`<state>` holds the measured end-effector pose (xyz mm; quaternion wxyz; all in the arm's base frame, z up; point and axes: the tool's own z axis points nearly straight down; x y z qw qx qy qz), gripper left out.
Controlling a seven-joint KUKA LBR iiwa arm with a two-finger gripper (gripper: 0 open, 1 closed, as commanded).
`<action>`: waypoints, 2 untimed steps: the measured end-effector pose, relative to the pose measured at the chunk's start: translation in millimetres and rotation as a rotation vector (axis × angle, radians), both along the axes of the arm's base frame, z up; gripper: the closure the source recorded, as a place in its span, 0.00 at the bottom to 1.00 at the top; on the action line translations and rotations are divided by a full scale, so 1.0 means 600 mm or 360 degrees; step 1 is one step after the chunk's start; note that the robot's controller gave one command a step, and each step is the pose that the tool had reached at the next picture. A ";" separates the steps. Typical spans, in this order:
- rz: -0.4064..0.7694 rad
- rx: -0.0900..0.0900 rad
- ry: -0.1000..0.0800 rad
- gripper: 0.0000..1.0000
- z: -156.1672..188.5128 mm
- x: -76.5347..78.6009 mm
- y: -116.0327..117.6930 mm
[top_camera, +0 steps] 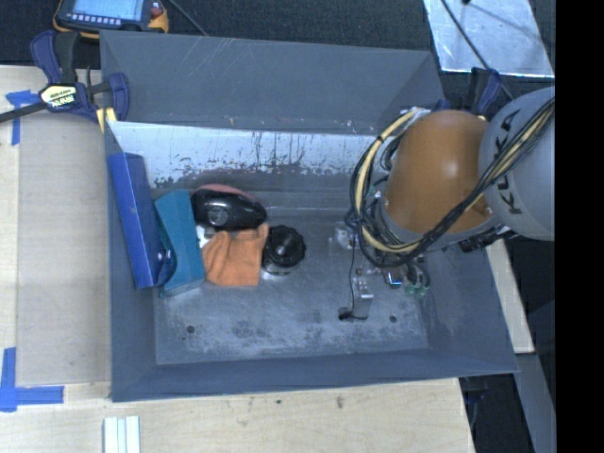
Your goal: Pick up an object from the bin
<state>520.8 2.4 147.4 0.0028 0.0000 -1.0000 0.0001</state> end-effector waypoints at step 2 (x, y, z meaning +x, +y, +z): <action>0.0044 -0.0001 -0.0012 0.00 0.044 0.015 0.090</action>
Offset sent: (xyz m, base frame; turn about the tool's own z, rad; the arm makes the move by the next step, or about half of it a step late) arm 0.0183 0.1442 0.0606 -0.0840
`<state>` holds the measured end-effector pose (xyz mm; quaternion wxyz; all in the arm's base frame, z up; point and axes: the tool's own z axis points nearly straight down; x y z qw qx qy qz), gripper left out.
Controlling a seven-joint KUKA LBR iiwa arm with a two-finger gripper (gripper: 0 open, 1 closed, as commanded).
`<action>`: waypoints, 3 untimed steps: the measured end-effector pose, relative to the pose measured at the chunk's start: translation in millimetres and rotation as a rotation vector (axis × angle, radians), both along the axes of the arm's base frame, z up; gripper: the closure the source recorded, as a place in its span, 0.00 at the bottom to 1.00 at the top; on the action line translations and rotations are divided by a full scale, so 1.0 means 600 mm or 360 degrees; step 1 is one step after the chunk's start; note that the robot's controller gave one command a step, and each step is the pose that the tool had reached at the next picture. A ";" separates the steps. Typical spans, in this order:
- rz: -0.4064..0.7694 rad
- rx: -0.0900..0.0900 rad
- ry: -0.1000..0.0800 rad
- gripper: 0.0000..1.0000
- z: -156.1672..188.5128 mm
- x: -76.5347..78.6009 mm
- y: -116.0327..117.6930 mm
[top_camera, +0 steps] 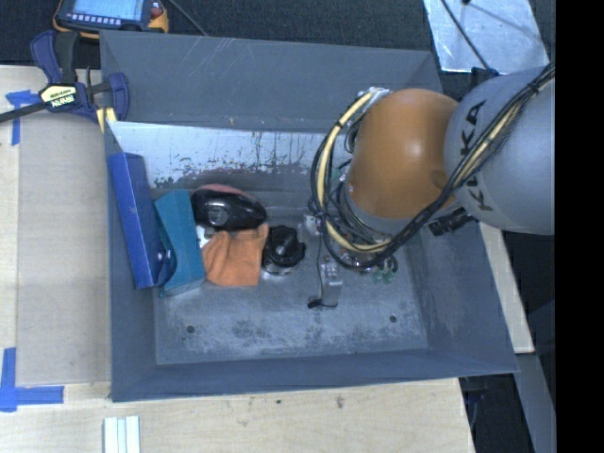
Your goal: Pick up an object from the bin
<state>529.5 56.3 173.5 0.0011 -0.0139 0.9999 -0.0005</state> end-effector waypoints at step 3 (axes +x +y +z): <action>-0.0051 0.0000 0.0014 0.00 -0.081 0.054 0.051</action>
Offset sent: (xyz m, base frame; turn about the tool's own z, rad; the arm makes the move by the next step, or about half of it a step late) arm 0.0216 0.0320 -0.0567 0.0674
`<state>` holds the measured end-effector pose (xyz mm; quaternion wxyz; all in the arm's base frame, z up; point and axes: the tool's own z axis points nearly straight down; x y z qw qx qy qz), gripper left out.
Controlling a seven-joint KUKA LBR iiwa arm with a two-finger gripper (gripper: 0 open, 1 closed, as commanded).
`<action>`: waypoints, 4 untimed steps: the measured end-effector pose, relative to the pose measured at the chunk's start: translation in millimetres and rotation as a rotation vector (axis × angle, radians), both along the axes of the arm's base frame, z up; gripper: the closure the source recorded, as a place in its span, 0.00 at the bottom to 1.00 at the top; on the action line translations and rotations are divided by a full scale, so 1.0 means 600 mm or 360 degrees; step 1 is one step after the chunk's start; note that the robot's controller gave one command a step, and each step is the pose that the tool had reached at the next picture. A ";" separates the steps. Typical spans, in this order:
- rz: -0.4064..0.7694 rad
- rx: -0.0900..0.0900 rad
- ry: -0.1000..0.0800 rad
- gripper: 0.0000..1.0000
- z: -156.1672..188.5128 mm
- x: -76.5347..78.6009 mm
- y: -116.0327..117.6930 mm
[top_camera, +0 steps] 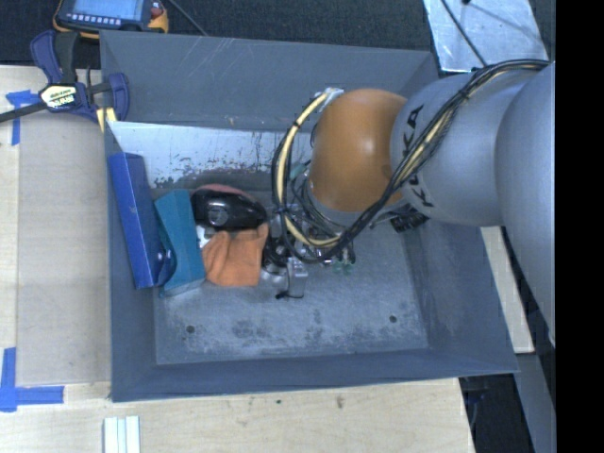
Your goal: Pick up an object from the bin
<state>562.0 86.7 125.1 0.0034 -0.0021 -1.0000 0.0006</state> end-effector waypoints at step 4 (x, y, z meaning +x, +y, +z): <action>0.0201 0.0003 -0.0011 1.00 -0.060 -0.006 -0.024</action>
Offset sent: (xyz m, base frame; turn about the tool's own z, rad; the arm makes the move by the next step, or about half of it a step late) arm 0.0000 0.0000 0.0000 0.0000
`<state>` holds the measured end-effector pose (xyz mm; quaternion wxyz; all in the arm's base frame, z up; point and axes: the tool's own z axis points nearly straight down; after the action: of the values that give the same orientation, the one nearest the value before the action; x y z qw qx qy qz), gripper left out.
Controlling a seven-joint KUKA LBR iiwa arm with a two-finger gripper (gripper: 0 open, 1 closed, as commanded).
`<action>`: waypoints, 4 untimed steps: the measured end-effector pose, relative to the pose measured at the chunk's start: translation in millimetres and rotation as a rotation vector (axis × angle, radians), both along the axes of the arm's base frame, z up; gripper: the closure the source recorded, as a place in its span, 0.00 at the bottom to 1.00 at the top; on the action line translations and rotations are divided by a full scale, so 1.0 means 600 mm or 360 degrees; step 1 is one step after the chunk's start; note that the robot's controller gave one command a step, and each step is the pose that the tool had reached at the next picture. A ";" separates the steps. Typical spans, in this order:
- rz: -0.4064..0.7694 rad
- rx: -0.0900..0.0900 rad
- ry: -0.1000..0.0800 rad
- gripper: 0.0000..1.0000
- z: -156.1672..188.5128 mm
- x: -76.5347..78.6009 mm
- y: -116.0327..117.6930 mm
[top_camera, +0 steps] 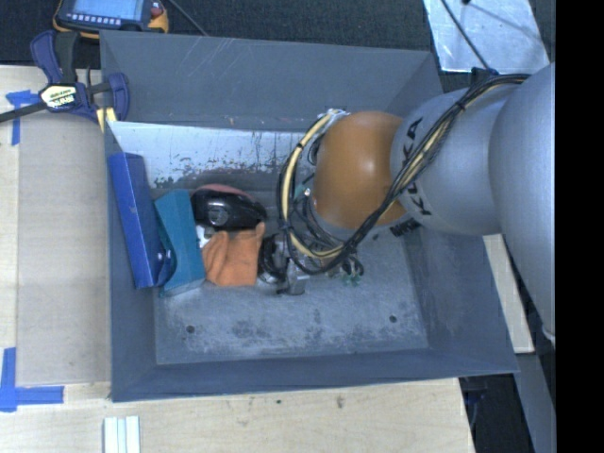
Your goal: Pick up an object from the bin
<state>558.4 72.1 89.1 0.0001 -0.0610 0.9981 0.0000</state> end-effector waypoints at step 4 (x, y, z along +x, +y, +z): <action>0.0012 0.0001 -0.0003 1.00 0.004 0.023 -0.021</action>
Offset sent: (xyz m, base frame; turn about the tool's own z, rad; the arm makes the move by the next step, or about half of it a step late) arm 0.0052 -0.0323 -0.0187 0.0038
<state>572.1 59.6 91.3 0.0010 -0.0648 0.9979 0.0001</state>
